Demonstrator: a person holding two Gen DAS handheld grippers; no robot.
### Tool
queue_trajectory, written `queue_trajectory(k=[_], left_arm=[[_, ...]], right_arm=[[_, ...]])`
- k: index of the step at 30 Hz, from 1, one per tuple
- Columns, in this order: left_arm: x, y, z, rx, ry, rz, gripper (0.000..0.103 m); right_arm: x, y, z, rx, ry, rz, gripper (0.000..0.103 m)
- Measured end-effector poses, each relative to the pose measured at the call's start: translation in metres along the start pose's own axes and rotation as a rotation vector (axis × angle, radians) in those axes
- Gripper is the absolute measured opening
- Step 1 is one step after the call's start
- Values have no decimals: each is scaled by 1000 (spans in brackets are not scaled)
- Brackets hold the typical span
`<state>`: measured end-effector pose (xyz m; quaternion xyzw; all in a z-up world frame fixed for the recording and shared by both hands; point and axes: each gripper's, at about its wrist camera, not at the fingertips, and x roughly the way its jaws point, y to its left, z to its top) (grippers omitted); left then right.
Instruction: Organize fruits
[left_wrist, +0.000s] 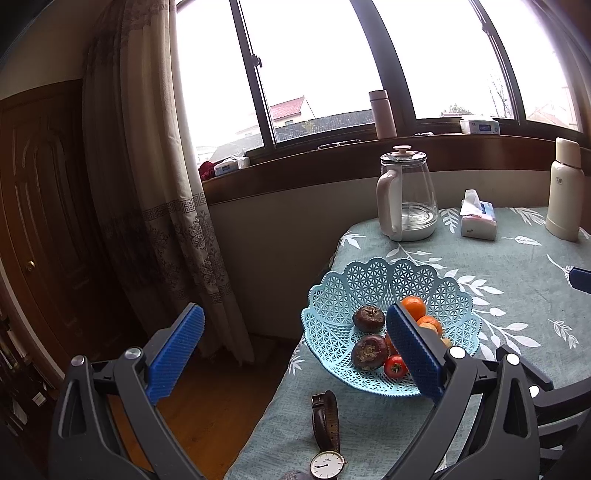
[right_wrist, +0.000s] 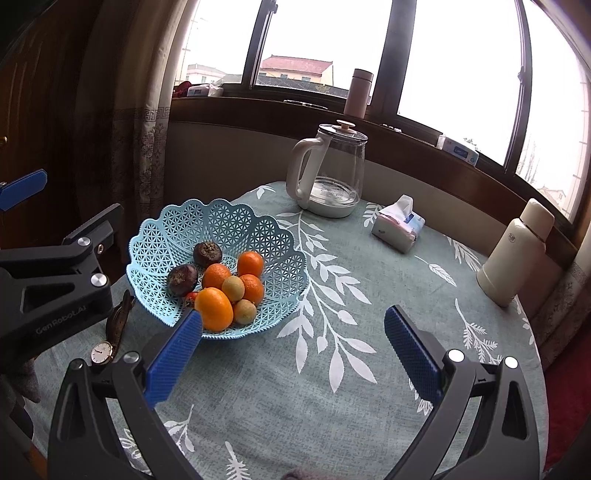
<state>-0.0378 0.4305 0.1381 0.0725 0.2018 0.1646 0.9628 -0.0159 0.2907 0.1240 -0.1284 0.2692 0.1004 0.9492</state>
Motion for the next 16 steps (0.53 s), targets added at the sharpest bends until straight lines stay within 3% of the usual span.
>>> queue_trajectory(k=[8,16], left_arm=[[-1,-2,-1,2,-5,-6,100],[-9,-14,1,0,-8,-70,100]], right_arm=[[-1,-3,-4,-2,-3,-9,98],[10,-38,-27,84,96,-26,98]])
